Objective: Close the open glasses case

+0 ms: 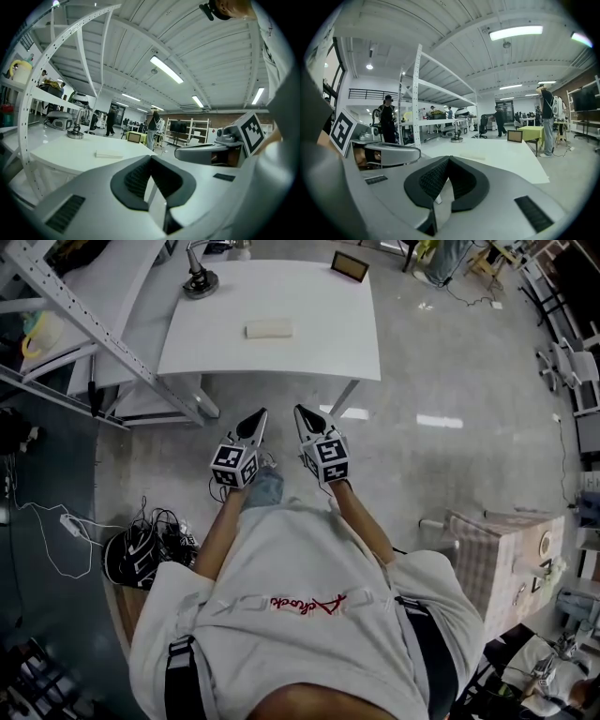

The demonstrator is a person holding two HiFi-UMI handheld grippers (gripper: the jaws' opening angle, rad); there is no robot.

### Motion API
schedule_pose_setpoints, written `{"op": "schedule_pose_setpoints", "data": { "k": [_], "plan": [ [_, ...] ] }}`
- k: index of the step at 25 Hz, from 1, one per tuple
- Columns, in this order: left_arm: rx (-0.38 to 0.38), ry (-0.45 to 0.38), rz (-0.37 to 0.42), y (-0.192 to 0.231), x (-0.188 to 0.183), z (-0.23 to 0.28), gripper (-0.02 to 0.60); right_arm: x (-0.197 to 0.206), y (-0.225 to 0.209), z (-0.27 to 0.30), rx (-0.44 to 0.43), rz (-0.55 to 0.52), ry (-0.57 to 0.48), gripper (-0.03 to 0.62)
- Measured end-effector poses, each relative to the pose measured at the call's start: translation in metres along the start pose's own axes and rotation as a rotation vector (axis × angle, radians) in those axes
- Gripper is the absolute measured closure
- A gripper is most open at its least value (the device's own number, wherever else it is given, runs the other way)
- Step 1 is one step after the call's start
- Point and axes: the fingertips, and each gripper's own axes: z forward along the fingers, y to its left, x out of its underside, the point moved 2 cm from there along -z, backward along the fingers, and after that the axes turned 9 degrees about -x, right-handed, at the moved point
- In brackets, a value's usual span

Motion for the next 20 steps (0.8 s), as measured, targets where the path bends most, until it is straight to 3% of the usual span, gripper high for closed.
{"op": "schedule_pose_setpoints", "data": {
  "k": [20],
  "plan": [
    [-0.006, -0.015, 0.017, -0.017, 0.004, -0.017, 0.557, 0.006, 0.006, -0.029, 0.013, -0.011, -0.009, 0.576]
  ]
}}
